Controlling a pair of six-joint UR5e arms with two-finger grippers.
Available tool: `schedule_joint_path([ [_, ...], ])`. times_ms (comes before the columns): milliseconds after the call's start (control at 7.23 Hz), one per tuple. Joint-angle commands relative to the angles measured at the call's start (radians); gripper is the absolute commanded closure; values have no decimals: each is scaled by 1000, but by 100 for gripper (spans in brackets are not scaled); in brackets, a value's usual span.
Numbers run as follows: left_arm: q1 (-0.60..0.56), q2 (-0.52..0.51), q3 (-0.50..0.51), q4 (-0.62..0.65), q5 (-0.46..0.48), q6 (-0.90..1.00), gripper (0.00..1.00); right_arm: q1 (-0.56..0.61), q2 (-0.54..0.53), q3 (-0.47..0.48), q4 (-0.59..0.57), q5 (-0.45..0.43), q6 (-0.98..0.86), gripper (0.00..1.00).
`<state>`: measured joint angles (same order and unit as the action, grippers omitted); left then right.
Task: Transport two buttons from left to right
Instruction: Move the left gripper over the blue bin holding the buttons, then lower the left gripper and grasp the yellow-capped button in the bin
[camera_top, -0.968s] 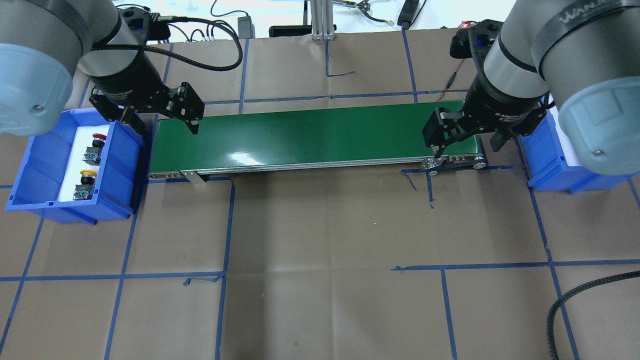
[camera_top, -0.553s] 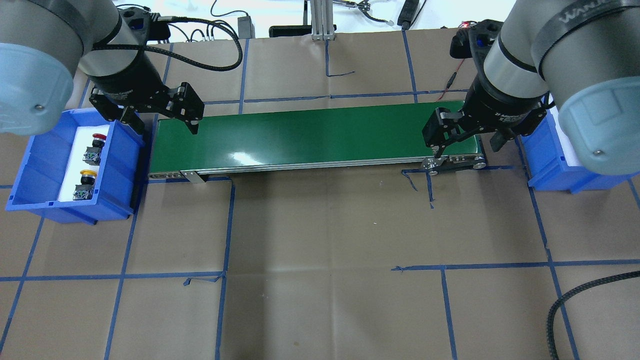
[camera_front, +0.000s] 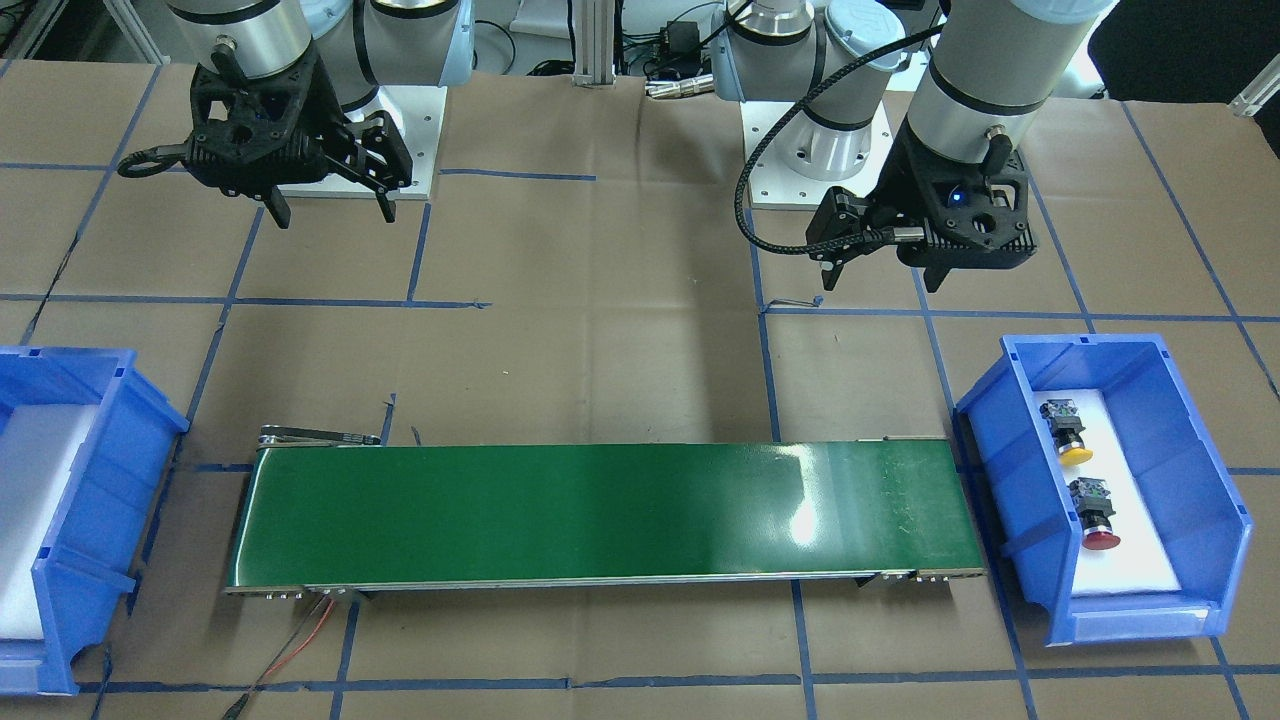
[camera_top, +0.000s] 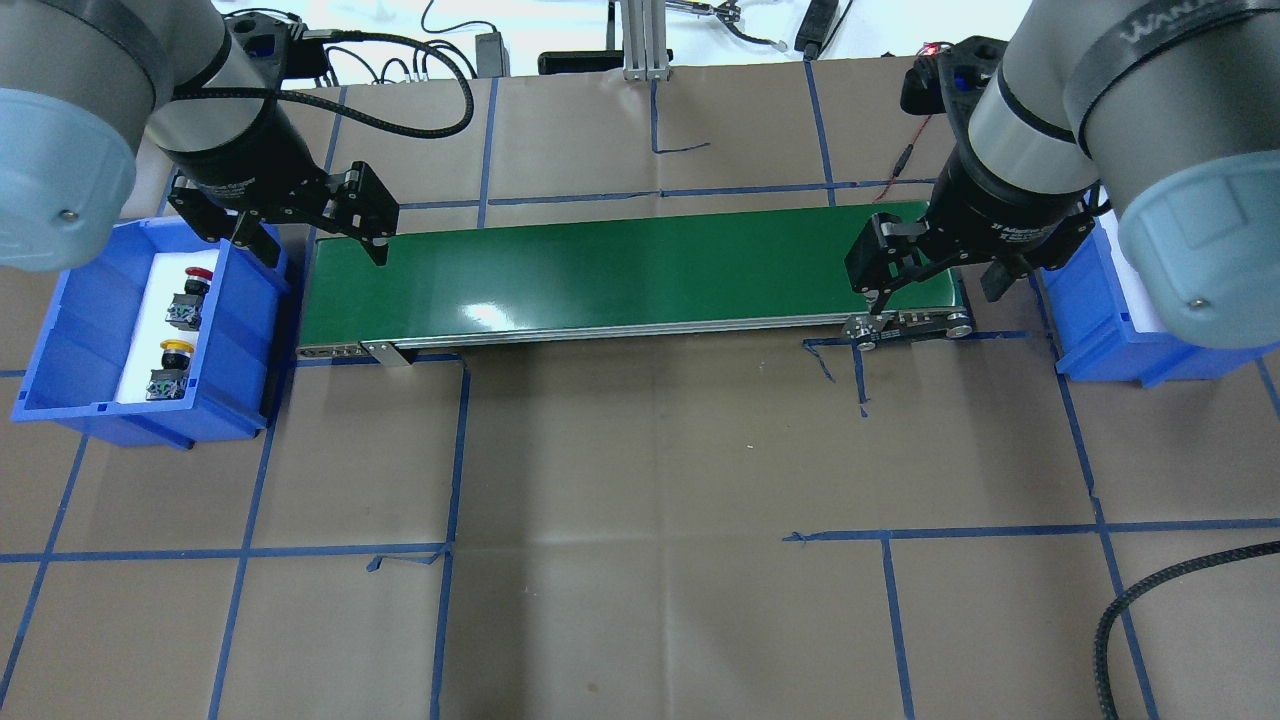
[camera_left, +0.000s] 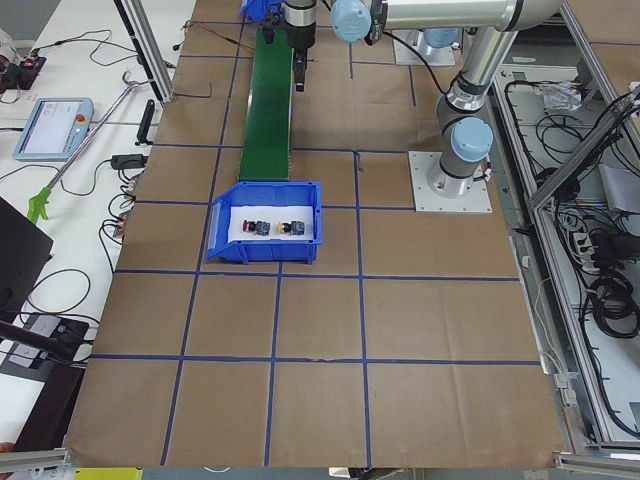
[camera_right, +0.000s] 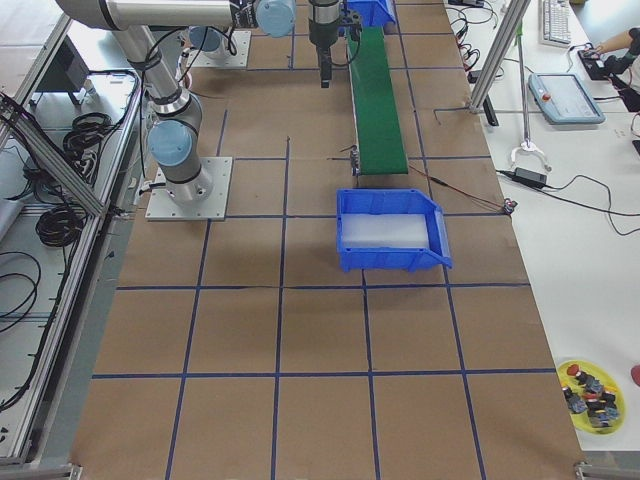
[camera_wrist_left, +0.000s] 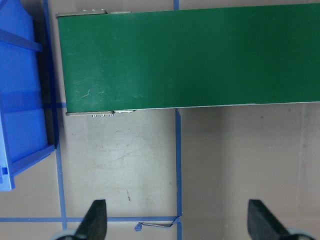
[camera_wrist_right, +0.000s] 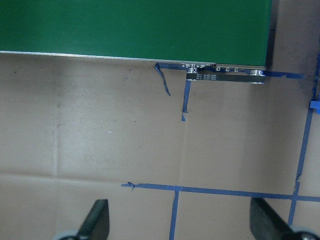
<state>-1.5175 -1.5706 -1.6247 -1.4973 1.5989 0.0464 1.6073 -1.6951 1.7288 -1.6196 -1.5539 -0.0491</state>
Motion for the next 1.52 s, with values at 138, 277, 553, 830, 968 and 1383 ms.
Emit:
schedule_joint_path([
  [138, 262, 4, 0, -11, 1, 219, 0, -1, 0, -2, 0, 0, 0, 0],
  [277, 363, -3, 0, -17, 3, 372, 0, -1, 0, -2, 0, 0, 0, 0],
  [553, 572, -19, -23, -17, 1, 583, 0, -1, 0, 0, 0, 0, 0, 0],
  [830, 632, -19, -95, 56, -7, 670, 0, -1, 0, 0, 1, -2, 0, 0],
  [968, 635, -31, -113, 102, -8, 672, 1, -1, 0, 0, 0, 0, 0, 0],
  [1383, 628, -80, -217, 295, -13, 670, 0, -1, 2, 0, 0, -2, 0, 0],
])
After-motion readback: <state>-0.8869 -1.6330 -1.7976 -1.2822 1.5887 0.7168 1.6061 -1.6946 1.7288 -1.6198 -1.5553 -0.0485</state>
